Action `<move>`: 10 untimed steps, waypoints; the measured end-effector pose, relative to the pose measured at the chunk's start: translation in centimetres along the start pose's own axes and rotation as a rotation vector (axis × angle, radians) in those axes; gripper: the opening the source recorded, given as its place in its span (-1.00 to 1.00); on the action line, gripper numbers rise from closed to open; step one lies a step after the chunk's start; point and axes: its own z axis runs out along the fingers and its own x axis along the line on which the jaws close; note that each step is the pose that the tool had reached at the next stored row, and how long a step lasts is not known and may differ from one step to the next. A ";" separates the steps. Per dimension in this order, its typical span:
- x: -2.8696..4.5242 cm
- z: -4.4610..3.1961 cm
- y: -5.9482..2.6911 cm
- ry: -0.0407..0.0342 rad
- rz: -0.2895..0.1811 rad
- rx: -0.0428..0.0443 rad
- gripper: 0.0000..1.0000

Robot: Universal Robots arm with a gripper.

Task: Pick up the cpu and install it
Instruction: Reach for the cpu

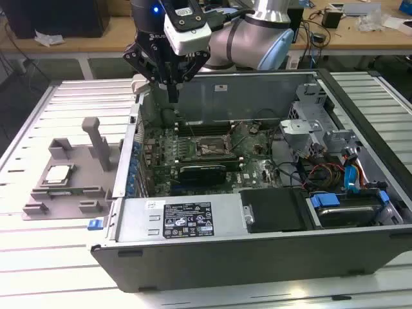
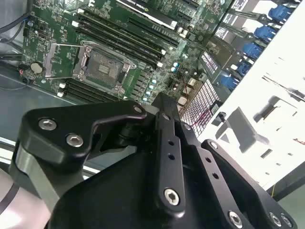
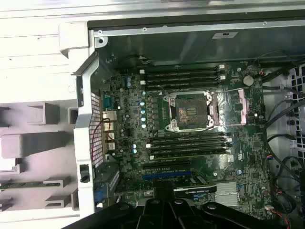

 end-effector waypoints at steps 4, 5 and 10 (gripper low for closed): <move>0.00 0.00 0.00 0.0000 0.000 0.0000 -0.79; 0.00 0.00 0.00 0.0000 0.000 0.0000 -0.79; 0.00 0.00 0.00 0.0000 0.000 0.0000 -0.79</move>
